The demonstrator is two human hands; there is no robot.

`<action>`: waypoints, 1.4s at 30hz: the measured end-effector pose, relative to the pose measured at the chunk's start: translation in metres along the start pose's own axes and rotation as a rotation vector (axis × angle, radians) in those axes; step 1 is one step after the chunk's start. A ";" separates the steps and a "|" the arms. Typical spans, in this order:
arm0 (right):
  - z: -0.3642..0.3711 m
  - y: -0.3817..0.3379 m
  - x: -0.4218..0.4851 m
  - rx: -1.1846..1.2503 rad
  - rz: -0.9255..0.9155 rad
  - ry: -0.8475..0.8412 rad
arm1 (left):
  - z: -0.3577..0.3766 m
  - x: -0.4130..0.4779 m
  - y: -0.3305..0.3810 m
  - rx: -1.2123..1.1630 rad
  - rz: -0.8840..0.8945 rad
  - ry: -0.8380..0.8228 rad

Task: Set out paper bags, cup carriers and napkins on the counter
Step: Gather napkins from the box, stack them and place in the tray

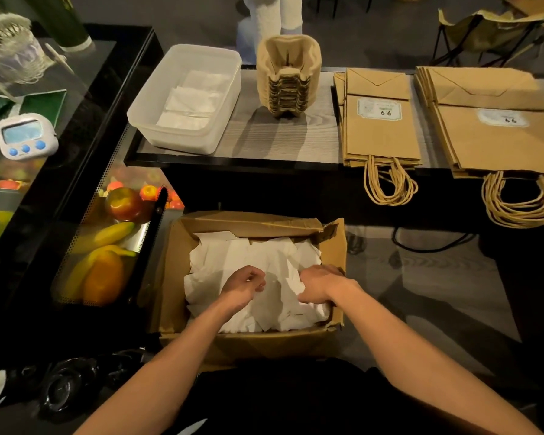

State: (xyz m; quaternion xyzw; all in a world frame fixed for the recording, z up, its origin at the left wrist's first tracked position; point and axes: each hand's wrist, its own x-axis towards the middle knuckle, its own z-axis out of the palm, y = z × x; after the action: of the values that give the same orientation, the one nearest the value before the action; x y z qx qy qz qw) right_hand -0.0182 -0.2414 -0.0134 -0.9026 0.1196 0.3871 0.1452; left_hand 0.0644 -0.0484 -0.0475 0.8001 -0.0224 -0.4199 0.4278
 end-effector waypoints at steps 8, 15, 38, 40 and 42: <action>0.002 0.018 0.027 1.153 0.053 0.062 | -0.011 0.018 0.007 -0.159 -0.127 0.116; 0.023 -0.012 0.036 1.323 0.195 0.017 | -0.001 0.013 0.013 -0.515 -0.131 -0.330; 0.042 -0.018 0.034 0.898 0.179 0.174 | 0.001 0.018 -0.009 -0.523 -0.199 0.077; 0.042 -0.017 0.031 0.941 0.202 0.235 | 0.000 0.019 -0.008 -0.521 -0.181 0.114; 0.037 -0.018 0.025 1.006 0.209 0.292 | -0.001 0.022 -0.011 -0.517 -0.151 0.115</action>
State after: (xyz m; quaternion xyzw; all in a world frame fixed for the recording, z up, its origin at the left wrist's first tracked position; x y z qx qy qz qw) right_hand -0.0200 -0.2145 -0.0530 -0.7493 0.3985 0.1648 0.5026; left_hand 0.0756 -0.0497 -0.0699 0.6862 0.1698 -0.3962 0.5860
